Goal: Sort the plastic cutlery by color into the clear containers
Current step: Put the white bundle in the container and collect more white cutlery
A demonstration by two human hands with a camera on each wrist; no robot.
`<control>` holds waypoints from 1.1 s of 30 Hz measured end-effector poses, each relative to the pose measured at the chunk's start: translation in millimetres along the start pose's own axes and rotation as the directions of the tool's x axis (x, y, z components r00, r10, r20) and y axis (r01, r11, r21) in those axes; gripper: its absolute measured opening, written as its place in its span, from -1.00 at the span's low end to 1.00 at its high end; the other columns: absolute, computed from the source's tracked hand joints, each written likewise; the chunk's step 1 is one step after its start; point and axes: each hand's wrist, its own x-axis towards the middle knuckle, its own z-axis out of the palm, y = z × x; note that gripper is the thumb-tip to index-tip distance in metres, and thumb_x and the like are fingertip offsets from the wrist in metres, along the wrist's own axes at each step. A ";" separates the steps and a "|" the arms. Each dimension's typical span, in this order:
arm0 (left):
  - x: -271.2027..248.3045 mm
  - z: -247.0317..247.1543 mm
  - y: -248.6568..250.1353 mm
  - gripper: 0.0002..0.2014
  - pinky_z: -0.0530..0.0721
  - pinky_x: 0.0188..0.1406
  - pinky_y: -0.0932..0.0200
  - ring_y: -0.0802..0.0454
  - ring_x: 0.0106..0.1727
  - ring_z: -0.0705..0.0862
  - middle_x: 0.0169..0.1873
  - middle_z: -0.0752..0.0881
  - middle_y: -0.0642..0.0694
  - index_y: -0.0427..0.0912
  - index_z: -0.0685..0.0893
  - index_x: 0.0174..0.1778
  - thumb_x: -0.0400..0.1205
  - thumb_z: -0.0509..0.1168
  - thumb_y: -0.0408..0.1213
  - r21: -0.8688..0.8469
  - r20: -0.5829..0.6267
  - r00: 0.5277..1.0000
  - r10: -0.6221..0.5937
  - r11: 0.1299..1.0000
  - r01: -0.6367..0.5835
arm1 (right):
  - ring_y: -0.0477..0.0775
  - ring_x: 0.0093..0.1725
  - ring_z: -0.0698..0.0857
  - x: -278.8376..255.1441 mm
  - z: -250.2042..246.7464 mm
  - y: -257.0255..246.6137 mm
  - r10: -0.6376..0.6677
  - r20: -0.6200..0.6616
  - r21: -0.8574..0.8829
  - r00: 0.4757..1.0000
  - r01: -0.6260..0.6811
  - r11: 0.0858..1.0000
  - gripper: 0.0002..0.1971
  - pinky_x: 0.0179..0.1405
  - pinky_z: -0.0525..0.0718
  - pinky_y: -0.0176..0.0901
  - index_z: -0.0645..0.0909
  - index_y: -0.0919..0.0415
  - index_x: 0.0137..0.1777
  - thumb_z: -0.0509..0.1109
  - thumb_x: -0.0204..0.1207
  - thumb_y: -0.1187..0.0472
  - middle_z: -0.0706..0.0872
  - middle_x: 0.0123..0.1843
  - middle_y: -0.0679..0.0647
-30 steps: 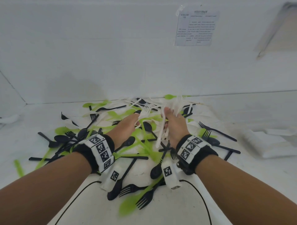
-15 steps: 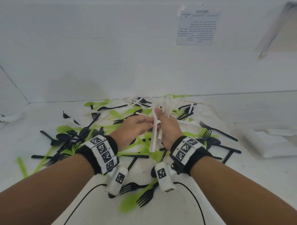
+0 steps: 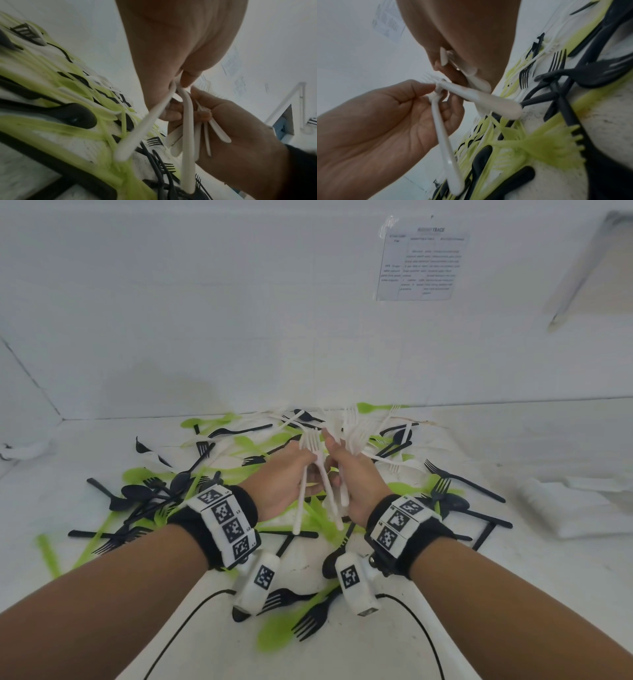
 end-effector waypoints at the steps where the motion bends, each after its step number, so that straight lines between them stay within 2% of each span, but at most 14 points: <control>1: -1.9 0.7 1.9 -0.73 0.69 0.25 -0.16 -0.20 0.01 0.78 0.02 0.79 -0.26 -0.35 0.58 0.32 0.75 0.13 -0.36 -0.002 -0.017 1.000 0.014 1.000 -0.014 | -0.05 -0.44 0.61 0.5 -2.7 0.4 0.008 -0.038 0.007 0.999 -0.008 1.000 -0.82 -0.43 0.61 -0.23 0.74 0.17 -0.04 0.44 0.70 0.08 0.70 -0.24 0.07; 4: 0.7 0.7 1.8 -0.85 0.71 0.14 -0.13 -0.19 0.00 0.75 -0.05 0.78 -0.32 -0.31 0.63 0.10 0.76 0.16 -0.40 -0.057 -0.087 0.995 0.055 0.997 -0.060 | -0.02 -0.34 0.72 0.6 -4.2 5.5 -0.018 -0.051 -0.048 0.999 0.015 0.999 -0.87 -0.26 0.70 -0.13 0.76 0.17 0.10 0.43 0.70 0.15 0.79 -0.16 0.05; 6: 11.4 6.6 -7.8 -0.77 0.71 -0.07 -0.10 -0.15 -0.03 0.72 0.02 0.71 -0.44 -0.42 0.57 0.20 0.69 0.19 -0.38 -0.004 -0.168 0.984 0.050 0.999 -0.051 | 0.08 -0.15 0.81 3.1 3.8 15.9 -0.082 -0.021 -0.170 0.996 0.078 0.982 -0.83 -0.02 0.79 0.01 0.80 0.19 0.06 0.42 0.70 0.14 0.85 -0.13 0.06; 9: 33.5 14.4 -24.8 -0.72 0.55 -0.25 0.02 -0.08 -0.20 0.60 -0.10 0.61 -0.27 -0.28 0.43 0.32 0.72 0.11 -0.27 0.126 -0.488 0.872 0.016 0.991 0.053 | 0.17 -0.10 0.77 14.5 20.0 28.5 -0.194 -0.167 -0.453 0.967 0.099 0.886 -0.75 0.16 0.76 0.28 0.74 0.22 -0.08 0.32 0.65 0.08 0.82 -0.14 0.12; 13: 50.3 0.8 -27.5 -0.62 0.69 0.21 -0.20 -0.28 0.11 0.67 0.16 0.62 -0.35 -0.29 0.30 0.49 0.77 0.01 -0.22 0.099 -0.701 0.713 -0.015 0.988 0.118 | 0.31 0.12 0.71 18.1 14.8 24.7 -0.207 -0.273 -0.563 0.940 0.019 0.826 -0.75 0.28 0.65 0.22 0.66 0.21 0.03 0.24 0.75 0.05 0.77 0.10 0.22; 17: 66.0 -24.7 -32.1 -0.50 0.68 0.07 -0.19 -0.26 -0.01 0.68 0.17 0.68 -0.45 -0.27 0.35 0.41 0.58 0.03 -0.12 0.131 -0.640 0.769 0.006 0.986 0.101 | 0.30 0.39 0.63 21.2 -11.7 18.4 -0.137 -0.287 -0.598 0.948 -0.066 0.799 -0.57 0.45 0.55 0.20 0.61 0.23 0.44 0.28 0.73 -0.04 0.68 0.37 0.18; 18: 74.8 -37.3 -39.0 -0.47 0.70 0.17 -0.25 -0.29 0.03 0.71 0.20 0.68 -0.46 -0.25 0.38 0.41 0.55 0.05 -0.08 0.182 -0.627 0.779 0.022 0.976 0.119 | 0.29 0.43 0.61 23.2 -16.7 17.9 -0.127 -0.299 -0.597 0.946 -0.082 0.798 -0.49 0.49 0.53 0.21 0.56 0.25 0.50 0.29 0.70 -0.08 0.66 0.44 0.18; 19: 75.7 -44.4 -39.3 -0.47 0.71 0.26 -0.30 -0.35 0.12 0.73 0.23 0.67 -0.46 -0.24 0.41 0.41 0.56 0.07 -0.05 0.234 -0.612 0.790 0.034 0.962 0.140 | 0.30 0.47 0.59 24.9 -20.9 18.1 -0.109 -0.307 -0.600 0.945 -0.103 0.794 -0.39 0.51 0.52 0.24 0.51 0.24 0.56 0.30 0.64 -0.15 0.62 0.50 0.17; 21: 63.7 -45.1 -25.4 -0.62 0.73 0.15 -0.18 -0.33 0.08 0.72 0.18 0.68 -0.35 -0.24 0.43 0.36 0.70 0.08 -0.11 0.317 -0.583 0.809 0.076 0.938 0.140 | 0.34 0.46 0.61 28.2 -27.8 21.0 -0.101 -0.289 -0.616 0.952 -0.104 0.781 -0.23 0.47 0.57 0.32 0.48 0.18 0.58 0.29 0.47 -0.28 0.63 0.50 0.20; 23: 53.6 -42.8 -12.2 -0.78 0.68 -0.17 0.05 -0.14 -0.12 0.65 0.08 0.62 -0.18 -0.18 0.42 0.32 0.80 0.03 -0.24 0.319 -0.567 0.813 0.132 0.945 0.069 | 0.33 0.34 0.67 28.2 -29.6 20.8 -0.117 -0.267 -0.623 0.957 -0.078 0.779 -0.27 0.36 0.65 0.32 0.50 0.17 0.49 0.31 0.46 -0.32 0.68 0.38 0.19; 25: 53.6 -45.5 -7.5 -0.75 0.59 -0.38 0.20 0.02 -0.26 0.58 -0.03 0.59 -0.07 -0.17 0.44 0.38 0.82 0.01 -0.26 0.331 -0.572 0.801 0.177 0.943 0.027 | 0.23 0.08 0.70 24.1 -26.3 16.3 -0.096 -0.257 -0.573 0.962 -0.071 0.817 -0.33 0.08 0.76 0.15 0.44 0.13 0.46 0.32 0.55 -0.35 0.67 0.26 0.13; 28: 52.8 -40.6 -1.7 -0.61 0.45 -0.25 0.08 0.06 -0.32 0.46 -0.19 0.51 0.00 -0.14 0.41 0.50 0.78 0.10 -0.06 0.291 -0.531 0.829 0.176 0.957 -0.017 | 0.12 -0.22 0.55 24.6 -21.1 10.4 -0.044 -0.191 -0.441 0.981 -0.045 0.897 -0.57 -0.27 0.62 -0.02 0.42 0.05 0.42 0.23 0.70 -0.19 0.66 0.16 0.31; 30: 50.6 -29.0 0.8 -0.49 0.45 -0.13 0.04 0.04 -0.26 0.44 -0.12 0.51 -0.05 -0.11 0.39 0.48 0.70 0.22 0.11 0.131 -0.475 0.877 0.072 0.991 -0.010 | 0.02 -0.27 0.51 21.8 -9.6 5.5 -0.102 -0.121 -0.381 0.987 0.049 0.923 -0.78 -0.31 0.57 -0.03 0.53 -0.01 0.32 0.23 0.75 -0.01 0.67 -0.03 0.16; 33: 47.3 -6.9 -1.0 -0.39 0.57 -0.30 0.04 -0.14 -0.12 0.61 0.12 0.67 -0.31 -0.09 0.45 0.41 0.58 0.39 0.21 -0.091 -0.286 0.957 -0.047 0.996 0.022 | -0.11 -0.44 0.48 15.5 13.1 5.8 -0.168 0.005 -0.288 0.986 0.162 0.944 -0.84 -0.46 0.45 -0.15 0.64 0.11 0.21 0.28 0.75 0.13 0.62 -0.37 -0.13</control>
